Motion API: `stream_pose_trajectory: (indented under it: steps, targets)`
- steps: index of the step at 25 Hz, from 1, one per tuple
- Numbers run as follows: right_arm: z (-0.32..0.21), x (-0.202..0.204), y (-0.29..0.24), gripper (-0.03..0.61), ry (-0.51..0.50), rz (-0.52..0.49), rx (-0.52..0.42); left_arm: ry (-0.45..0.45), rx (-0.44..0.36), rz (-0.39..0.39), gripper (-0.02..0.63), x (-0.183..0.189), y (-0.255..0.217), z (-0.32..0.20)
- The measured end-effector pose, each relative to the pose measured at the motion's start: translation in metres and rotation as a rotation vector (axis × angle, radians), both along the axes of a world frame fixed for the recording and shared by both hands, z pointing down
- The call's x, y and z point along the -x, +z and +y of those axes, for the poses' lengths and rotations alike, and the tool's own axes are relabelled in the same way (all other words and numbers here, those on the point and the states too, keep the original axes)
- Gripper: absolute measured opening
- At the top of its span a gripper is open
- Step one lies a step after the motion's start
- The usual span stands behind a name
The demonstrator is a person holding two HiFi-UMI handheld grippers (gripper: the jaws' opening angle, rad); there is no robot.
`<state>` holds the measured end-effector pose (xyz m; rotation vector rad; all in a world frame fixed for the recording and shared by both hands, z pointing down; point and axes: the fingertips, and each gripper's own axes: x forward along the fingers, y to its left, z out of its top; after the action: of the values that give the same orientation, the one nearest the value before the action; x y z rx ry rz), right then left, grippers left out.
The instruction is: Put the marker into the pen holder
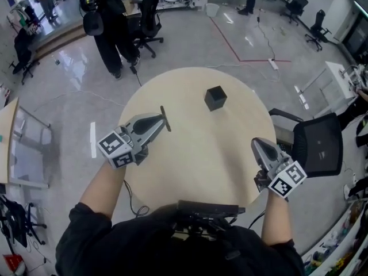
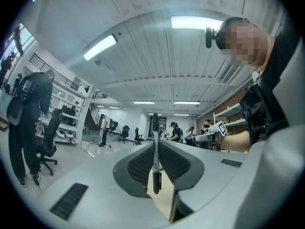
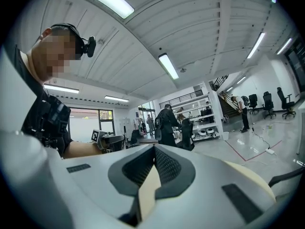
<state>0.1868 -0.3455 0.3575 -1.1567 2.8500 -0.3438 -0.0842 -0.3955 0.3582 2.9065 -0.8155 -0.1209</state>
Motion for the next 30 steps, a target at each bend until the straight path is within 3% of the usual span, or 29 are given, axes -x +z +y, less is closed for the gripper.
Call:
stream_pose_trajectory:
  steps: [9, 30]
  targets:
    - [-0.035, -0.011, -0.023, 0.003, 0.027, 0.004, -0.043, 0.007, -0.021, -0.014, 0.040, -0.030, -0.020, -0.041]
    - [-0.131, -0.035, 0.022, 0.003, 0.048, 0.004, -0.008, 0.049, -0.010, -0.035, 0.040, -0.095, 0.021, -0.157]
